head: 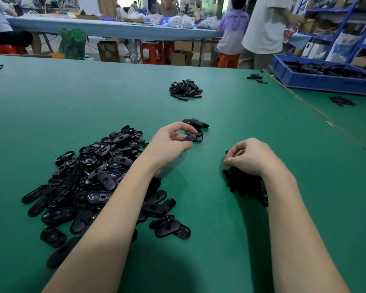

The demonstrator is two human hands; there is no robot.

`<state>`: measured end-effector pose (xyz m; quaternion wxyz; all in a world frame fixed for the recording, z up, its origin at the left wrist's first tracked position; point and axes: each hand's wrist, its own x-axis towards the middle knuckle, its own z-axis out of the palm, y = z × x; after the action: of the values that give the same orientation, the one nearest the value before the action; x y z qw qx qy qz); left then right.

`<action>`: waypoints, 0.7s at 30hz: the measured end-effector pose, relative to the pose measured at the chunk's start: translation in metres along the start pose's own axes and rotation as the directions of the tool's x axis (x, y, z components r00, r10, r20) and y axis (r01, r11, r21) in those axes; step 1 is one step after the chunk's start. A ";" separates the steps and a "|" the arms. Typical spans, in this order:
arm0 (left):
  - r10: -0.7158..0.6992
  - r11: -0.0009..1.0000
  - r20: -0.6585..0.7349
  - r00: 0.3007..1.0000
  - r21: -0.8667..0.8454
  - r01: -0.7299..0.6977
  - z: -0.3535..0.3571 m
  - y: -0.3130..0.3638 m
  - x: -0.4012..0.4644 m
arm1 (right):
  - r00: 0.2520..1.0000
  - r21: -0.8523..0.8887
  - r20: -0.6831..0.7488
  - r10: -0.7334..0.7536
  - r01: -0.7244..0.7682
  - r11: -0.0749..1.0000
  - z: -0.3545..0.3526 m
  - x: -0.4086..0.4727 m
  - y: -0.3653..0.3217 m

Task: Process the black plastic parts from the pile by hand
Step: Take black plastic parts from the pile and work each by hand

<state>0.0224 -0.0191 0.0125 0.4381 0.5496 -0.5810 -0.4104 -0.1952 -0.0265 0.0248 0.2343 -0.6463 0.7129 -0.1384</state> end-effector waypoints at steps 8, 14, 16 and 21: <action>-0.036 0.998 -0.045 0.998 -0.050 0.034 0.001 -0.003 0.003 | 0.985 0.298 -0.072 -0.157 0.172 0.939 0.003 -0.001 -0.004; -0.070 0.983 -0.095 0.993 -0.177 0.052 -0.001 -0.003 0.003 | 0.958 0.499 -0.047 -0.285 0.269 0.824 0.006 -0.005 -0.018; -0.096 0.972 -0.103 0.990 -0.223 0.071 0.000 -0.001 0.004 | 0.953 0.528 -0.047 -0.299 0.278 0.802 0.008 -0.005 -0.022; -0.107 0.951 -0.064 0.992 -0.299 0.083 0.001 0.003 0.002 | 0.957 0.576 -0.051 -0.285 0.261 0.775 0.014 -0.005 -0.030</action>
<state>0.0201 -0.0213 0.0152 0.5179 0.5212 -0.4680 -0.4910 -0.1623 -0.0240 0.0281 0.4100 -0.6438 0.5313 -0.3676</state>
